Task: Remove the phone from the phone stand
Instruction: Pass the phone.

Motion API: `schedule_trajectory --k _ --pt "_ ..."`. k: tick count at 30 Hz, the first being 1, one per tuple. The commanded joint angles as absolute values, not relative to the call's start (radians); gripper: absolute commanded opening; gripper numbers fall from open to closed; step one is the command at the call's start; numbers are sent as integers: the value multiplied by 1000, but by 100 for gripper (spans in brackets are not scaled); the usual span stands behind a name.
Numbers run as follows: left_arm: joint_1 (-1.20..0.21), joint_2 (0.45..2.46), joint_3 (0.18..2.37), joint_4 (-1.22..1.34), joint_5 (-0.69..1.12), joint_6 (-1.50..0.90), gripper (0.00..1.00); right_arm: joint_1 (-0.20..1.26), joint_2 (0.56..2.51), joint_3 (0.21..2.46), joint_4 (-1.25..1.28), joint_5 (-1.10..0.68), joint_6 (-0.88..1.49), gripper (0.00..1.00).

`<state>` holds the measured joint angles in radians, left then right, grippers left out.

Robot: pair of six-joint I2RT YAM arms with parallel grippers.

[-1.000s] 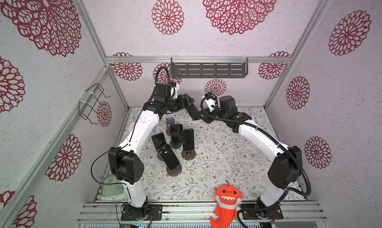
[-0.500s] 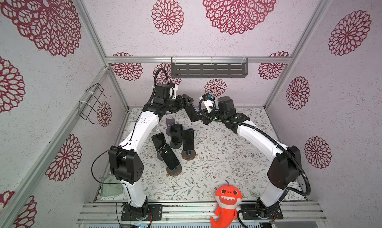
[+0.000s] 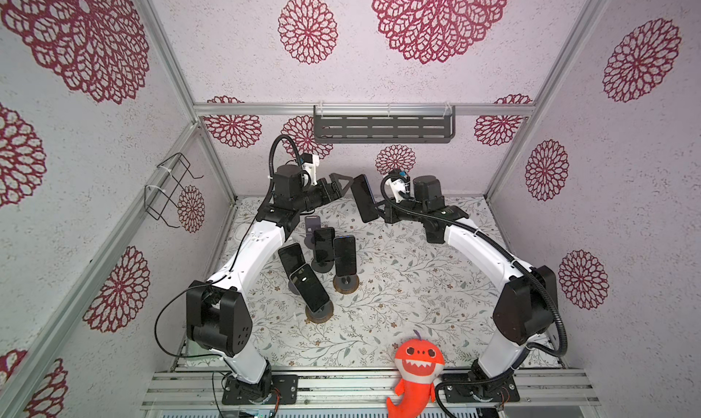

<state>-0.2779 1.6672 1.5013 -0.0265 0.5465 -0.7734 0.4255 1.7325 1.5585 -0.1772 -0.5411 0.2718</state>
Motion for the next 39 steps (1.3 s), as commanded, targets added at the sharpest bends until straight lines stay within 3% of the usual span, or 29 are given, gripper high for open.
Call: schedule_trajectory --k 1,4,10,14,22,29,39 --pt "-273 1635 1503 82 596 -709 88 392 1657 1583 -72 -722 360 0" --pt "-257 1630 1486 126 648 -703 88 362 1643 1560 9 -828 434 0" --pt "-250 1654 1480 206 707 -730 98 332 1627 1501 264 -975 637 0" --pt "-254 1665 1474 234 699 -741 97 333 1631 1483 374 -1020 722 0" --pt "-265 1733 1495 357 736 -836 78 334 1664 1463 550 -1061 864 0" --pt "-294 1756 1507 419 735 -863 73 341 1698 1466 624 -1081 924 0" --pt "-302 1777 1508 551 749 -954 52 345 1755 1471 724 -1104 1011 0"
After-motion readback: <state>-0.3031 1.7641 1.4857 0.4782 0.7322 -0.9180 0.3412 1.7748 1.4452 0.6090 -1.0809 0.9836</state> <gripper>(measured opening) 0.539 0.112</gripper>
